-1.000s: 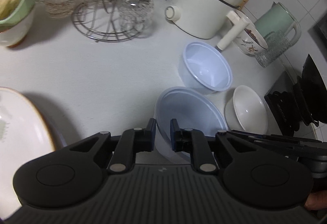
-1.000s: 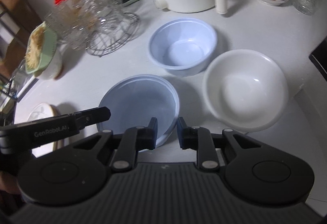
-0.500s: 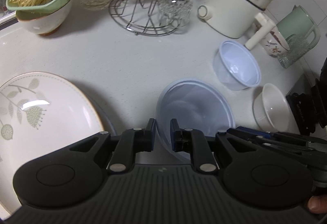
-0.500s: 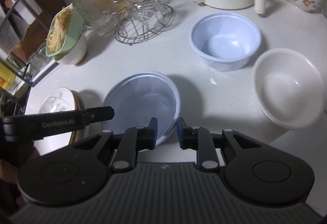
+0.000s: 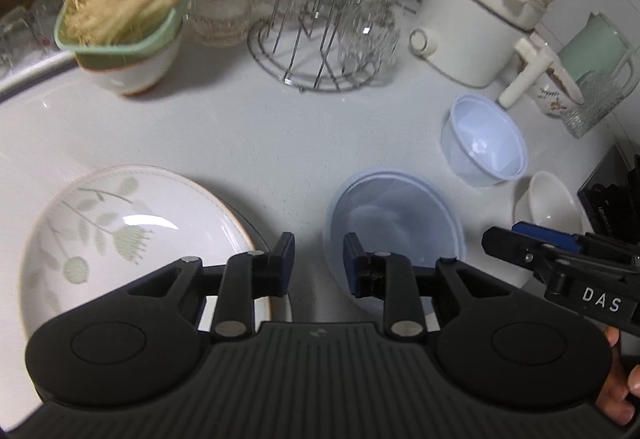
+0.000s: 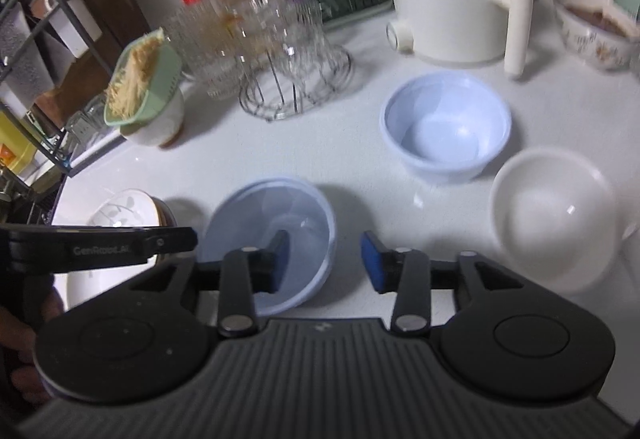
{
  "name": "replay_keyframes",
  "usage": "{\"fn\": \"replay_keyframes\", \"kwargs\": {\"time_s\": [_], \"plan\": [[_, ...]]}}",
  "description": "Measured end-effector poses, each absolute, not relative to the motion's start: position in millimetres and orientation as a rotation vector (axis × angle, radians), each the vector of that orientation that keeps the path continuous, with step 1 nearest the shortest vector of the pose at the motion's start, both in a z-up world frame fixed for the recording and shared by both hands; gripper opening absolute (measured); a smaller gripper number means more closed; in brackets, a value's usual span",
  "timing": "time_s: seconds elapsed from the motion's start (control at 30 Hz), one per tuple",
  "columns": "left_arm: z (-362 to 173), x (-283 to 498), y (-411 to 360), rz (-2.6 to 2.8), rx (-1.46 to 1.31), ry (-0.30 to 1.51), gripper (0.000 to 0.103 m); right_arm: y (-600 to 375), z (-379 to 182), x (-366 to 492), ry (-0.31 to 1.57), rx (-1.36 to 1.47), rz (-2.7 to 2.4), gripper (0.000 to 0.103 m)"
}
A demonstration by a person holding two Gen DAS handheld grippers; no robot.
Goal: Organize plates and bowls
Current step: 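Close both grippers on the rim of the light blue bowl, then lift the light blue bowl with both grippers toward the other blue bowl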
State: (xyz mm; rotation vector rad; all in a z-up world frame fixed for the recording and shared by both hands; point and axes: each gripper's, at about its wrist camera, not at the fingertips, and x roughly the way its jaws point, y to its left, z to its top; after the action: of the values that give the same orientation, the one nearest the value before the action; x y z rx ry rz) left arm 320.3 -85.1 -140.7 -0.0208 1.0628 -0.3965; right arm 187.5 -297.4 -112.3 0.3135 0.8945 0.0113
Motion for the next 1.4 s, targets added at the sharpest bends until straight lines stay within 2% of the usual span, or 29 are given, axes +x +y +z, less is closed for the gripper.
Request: {"fn": "replay_keyframes", "kwargs": {"time_s": [0.23,0.53,1.07,1.4], "plan": [[-85,299,-86,-0.405,-0.012,0.983,0.039,-297,-77,172,0.838,0.282,0.021,0.048],[-32,266,-75,-0.445,-0.025,0.897,0.041,-289,-41,153,0.799,0.286,-0.003,0.048],[-18,262,-37,-0.507,-0.05,0.859,0.041,-258,-31,129,0.768,0.282,-0.135,0.048],[-24,271,-56,-0.584,0.001,0.866,0.041,-258,-33,126,0.746,0.3,-0.197,0.048]]}}
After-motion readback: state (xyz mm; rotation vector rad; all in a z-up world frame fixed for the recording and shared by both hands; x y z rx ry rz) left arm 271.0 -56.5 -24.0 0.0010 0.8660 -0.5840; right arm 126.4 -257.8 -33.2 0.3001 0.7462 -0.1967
